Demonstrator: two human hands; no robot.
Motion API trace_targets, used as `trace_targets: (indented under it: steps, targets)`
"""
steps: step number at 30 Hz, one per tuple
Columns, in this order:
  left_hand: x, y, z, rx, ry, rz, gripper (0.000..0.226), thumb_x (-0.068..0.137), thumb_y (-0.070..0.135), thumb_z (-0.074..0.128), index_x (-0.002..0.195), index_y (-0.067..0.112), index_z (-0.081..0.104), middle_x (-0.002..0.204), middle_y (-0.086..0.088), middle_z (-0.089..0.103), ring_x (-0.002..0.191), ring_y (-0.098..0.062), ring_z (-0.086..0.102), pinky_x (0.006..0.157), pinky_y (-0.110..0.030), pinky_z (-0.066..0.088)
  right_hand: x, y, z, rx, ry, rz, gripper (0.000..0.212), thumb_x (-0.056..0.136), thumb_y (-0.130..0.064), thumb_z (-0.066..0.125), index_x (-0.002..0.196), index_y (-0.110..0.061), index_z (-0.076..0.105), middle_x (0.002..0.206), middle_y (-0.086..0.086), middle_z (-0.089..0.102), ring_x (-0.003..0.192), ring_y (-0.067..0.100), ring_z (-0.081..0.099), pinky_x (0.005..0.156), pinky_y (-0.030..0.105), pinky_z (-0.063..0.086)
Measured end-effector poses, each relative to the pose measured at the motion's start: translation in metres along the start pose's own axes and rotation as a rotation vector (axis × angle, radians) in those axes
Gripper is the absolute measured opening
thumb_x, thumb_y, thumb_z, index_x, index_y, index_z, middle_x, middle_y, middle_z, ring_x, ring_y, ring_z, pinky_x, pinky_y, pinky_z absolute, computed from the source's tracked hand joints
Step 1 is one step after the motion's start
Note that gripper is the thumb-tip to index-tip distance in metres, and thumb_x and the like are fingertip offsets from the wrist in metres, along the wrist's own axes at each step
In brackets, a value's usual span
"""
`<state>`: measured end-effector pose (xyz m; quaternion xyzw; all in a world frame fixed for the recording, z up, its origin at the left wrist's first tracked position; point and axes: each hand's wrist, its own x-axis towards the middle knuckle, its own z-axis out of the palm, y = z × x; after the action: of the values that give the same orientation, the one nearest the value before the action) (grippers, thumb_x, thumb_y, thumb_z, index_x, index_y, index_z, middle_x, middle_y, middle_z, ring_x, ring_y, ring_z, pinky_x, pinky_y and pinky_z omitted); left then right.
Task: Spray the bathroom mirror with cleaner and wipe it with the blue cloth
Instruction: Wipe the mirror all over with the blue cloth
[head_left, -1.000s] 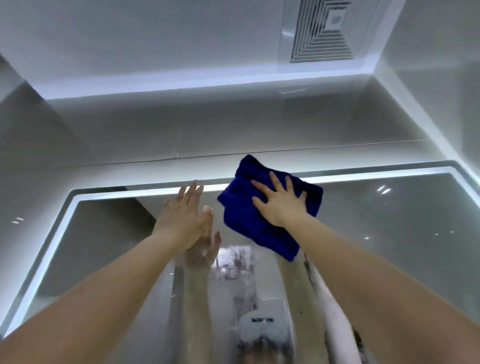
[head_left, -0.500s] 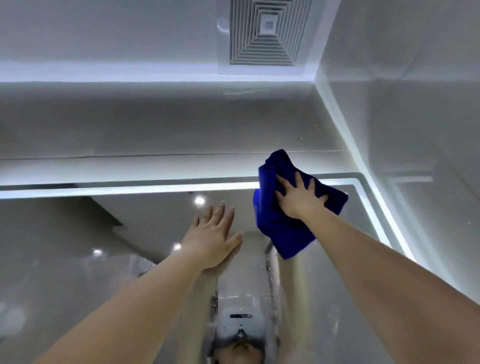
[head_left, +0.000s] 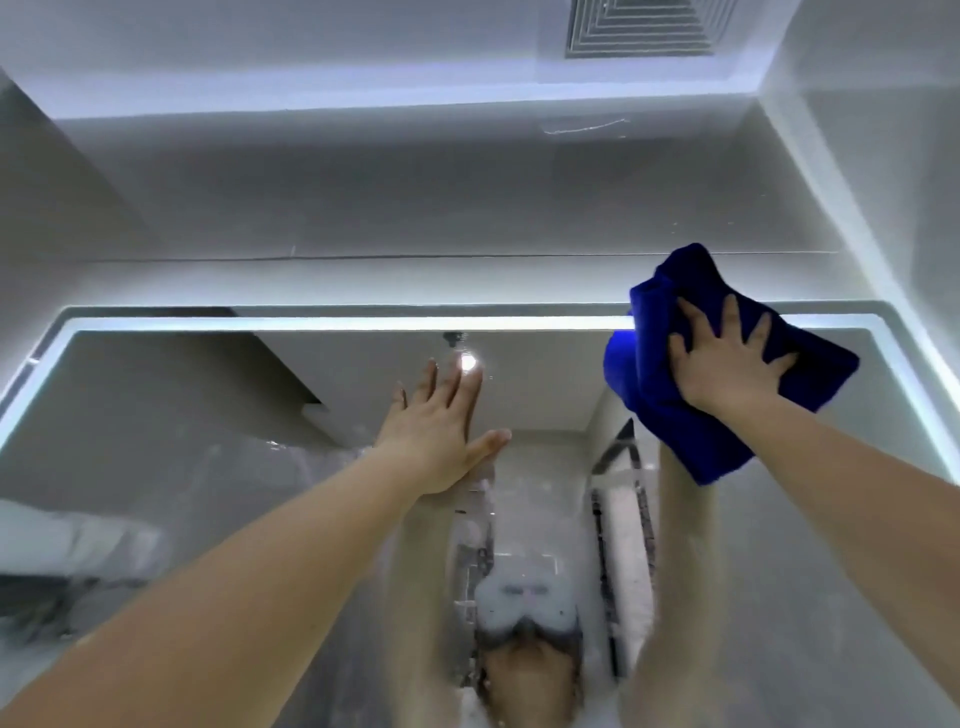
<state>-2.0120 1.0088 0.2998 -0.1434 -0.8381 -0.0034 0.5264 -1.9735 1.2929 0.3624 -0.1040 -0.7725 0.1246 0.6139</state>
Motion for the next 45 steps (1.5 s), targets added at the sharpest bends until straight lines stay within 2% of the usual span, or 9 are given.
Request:
trace_targets:
  steps: [4,9,19,24,27,31,36,39,45]
  targets:
    - [0.002,-0.004,0.003,-0.039,0.008,0.04,0.083,0.087,0.071,0.019,0.146,0.026,-0.017,0.155,0.001,-0.023,0.142,-0.023,-0.021,0.115,-0.052,-0.005,0.0,0.0,0.004,0.001,0.041,0.011,0.052,0.097,-0.047,0.017,0.147,-0.046,0.004,0.16,-0.001,-0.006,0.145,0.037,-0.009,0.108,0.069,0.002]
    - [0.004,-0.01,0.006,-0.054,0.023,0.049,0.081,0.088,0.069,0.019,0.146,0.025,-0.018,0.154,0.002,-0.024,0.142,-0.024,-0.022,0.114,-0.052,-0.008,-0.006,-0.006,0.004,-0.024,-0.005,0.022,0.051,0.098,-0.045,0.017,0.147,-0.046,0.004,0.16,-0.002,-0.007,0.145,0.036,-0.01,0.109,0.069,0.001]
    - [0.001,-0.008,0.003,-0.077,0.02,0.031,0.083,0.087,0.07,0.025,0.147,0.028,-0.013,0.156,0.003,-0.019,0.143,-0.023,-0.017,0.116,-0.05,-0.003,-0.011,-0.003,0.0,-0.03,-0.058,-0.006,0.051,0.098,-0.046,0.016,0.146,-0.046,0.0,0.16,-0.001,-0.009,0.145,0.037,-0.01,0.108,0.069,0.002]
    - [-0.001,-0.006,0.0,0.017,0.044,0.01,0.082,0.085,0.073,0.02,0.147,0.029,-0.012,0.157,0.003,-0.015,0.144,-0.021,-0.014,0.115,-0.044,-0.007,0.0,0.01,-0.004,-0.049,-0.06,-0.051,0.05,0.099,-0.048,0.012,0.146,-0.045,-0.003,0.159,-0.002,-0.013,0.144,0.038,-0.013,0.108,0.068,0.003]
    - [0.0,-0.003,-0.003,0.067,0.056,-0.007,0.078,0.086,0.071,0.015,0.148,0.03,-0.009,0.157,0.006,-0.011,0.144,-0.019,-0.011,0.115,-0.043,-0.008,0.016,0.028,-0.017,-0.028,-0.103,0.016,0.05,0.1,-0.047,0.012,0.147,-0.045,-0.006,0.159,-0.002,-0.016,0.144,0.038,-0.014,0.108,0.068,0.002]
    - [-0.002,0.002,-0.009,0.132,0.062,-0.031,0.074,0.087,0.067,0.011,0.149,0.028,-0.001,0.158,0.005,-0.003,0.145,-0.019,-0.004,0.117,-0.043,-0.006,0.035,0.064,-0.035,-0.028,-0.143,0.08,0.053,0.101,-0.038,0.014,0.15,-0.036,-0.006,0.158,-0.001,-0.021,0.143,0.038,-0.017,0.109,0.068,0.002]
    - [0.003,0.044,-0.031,0.184,0.249,-0.108,0.06,0.094,0.05,0.017,0.142,0.016,0.028,0.153,-0.007,0.022,0.142,-0.026,0.016,0.117,-0.046,0.012,0.036,0.087,-0.043,-0.084,-0.174,0.015,0.054,0.101,-0.035,0.015,0.15,-0.032,-0.007,0.156,0.001,-0.025,0.143,0.037,-0.019,0.108,0.068,0.002]
    - [0.018,0.102,-0.039,0.065,0.302,-0.061,0.056,0.095,0.039,0.018,0.147,0.015,0.016,0.157,-0.003,0.008,0.144,-0.024,0.008,0.117,-0.044,0.011,0.034,0.093,-0.045,-0.059,-0.178,-0.019,0.054,0.101,-0.038,0.013,0.149,-0.034,-0.01,0.157,0.002,-0.024,0.143,0.038,-0.02,0.109,0.068,0.001]
    - [0.038,0.193,-0.012,-0.028,0.182,0.208,0.059,0.097,0.049,0.013,0.149,0.025,-0.002,0.158,0.004,-0.007,0.144,-0.018,-0.01,0.118,-0.045,0.0,0.028,0.113,-0.042,-0.066,-0.187,-0.103,0.054,0.1,-0.041,0.014,0.148,-0.037,-0.011,0.156,0.001,-0.025,0.142,0.037,-0.02,0.108,0.068,0.0]
